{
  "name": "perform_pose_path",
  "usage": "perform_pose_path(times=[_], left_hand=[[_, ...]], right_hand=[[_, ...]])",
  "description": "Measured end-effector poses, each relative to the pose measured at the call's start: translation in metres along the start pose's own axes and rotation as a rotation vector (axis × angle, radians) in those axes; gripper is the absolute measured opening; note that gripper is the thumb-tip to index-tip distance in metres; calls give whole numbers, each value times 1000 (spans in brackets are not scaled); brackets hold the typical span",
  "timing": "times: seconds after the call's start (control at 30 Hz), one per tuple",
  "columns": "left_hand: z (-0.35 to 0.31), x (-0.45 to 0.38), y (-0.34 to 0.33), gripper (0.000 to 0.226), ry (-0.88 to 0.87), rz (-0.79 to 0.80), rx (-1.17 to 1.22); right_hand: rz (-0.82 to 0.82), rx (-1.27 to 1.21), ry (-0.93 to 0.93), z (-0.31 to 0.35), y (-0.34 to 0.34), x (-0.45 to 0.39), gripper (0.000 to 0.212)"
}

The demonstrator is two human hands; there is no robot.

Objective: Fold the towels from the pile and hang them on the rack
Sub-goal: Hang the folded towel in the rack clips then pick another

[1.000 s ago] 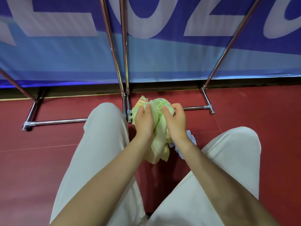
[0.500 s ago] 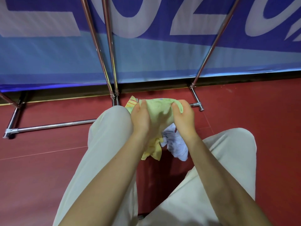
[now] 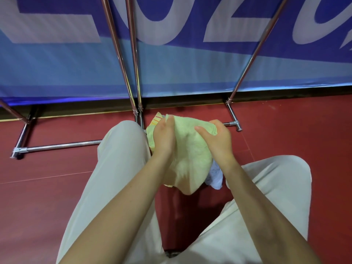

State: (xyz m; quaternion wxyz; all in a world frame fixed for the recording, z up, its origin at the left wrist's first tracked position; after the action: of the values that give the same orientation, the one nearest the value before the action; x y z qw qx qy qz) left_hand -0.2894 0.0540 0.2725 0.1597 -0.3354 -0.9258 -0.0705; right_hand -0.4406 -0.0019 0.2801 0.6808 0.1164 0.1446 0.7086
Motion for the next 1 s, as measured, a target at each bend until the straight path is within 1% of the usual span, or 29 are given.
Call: perform_pose_path(times=[0.07,0.13,0.2,0.3,0.37,0.4,0.43,0.47,0.5,0.57,0.6,0.8,0.9,1.0], left_hand=[[2,8,-3,47,-67,43,-14],[6,15,-5,52,-108,86,-23],[12,19,-7,47,-102,109,-11],[18,19,-6,34,-57,89,11],[19,19,-5,33,-37,76,8],[18,19,-4,39,-24,63,15],[19,18,-2,49,-13,48,20],[19,18,-1,53,-7,39,20],[19,16,0,49,-15,21,22],[15,15,2,33,-75,7,27],[12,17,2,30,-102,5,22],[6,26,3,35,-207,12,-7],[6,28,-1,35,-249,32,-21],[9,30,-4,33,-233,61,-16]], right_hand=[[-81,4,-44,-5,2,-3,31],[-124,40,-72,-10,3,-4,31],[-134,75,-80,-13,3,-5,31],[-130,127,-69,-15,-1,-3,31],[-116,141,-64,-13,-5,-2,30],[-106,134,-60,-12,-7,-1,30],[-97,123,-59,-10,-8,0,29],[-85,106,-60,-8,-10,1,30],[-73,88,-65,-6,-12,2,31],[-51,57,-81,-4,-15,3,31],[-41,46,-96,-3,-16,3,30],[-46,-80,-205,-3,-23,6,17],[-62,-149,-204,-2,-25,10,18],[-31,-241,-203,5,-26,16,18]])
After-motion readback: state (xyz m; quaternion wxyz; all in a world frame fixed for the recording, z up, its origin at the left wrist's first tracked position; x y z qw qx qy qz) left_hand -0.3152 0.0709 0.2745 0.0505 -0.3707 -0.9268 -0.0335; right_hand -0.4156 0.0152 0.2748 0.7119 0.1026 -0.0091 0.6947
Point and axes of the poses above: each hand's wrist, its own x-axis away from the middle knuckle, its own y-axis out of the back of the hand, z = x × y, the point moved 4 cm from there along -x, towards the middle knuckle, and after that the axes turned 7 degrees about -z, right-handed, at the moved point
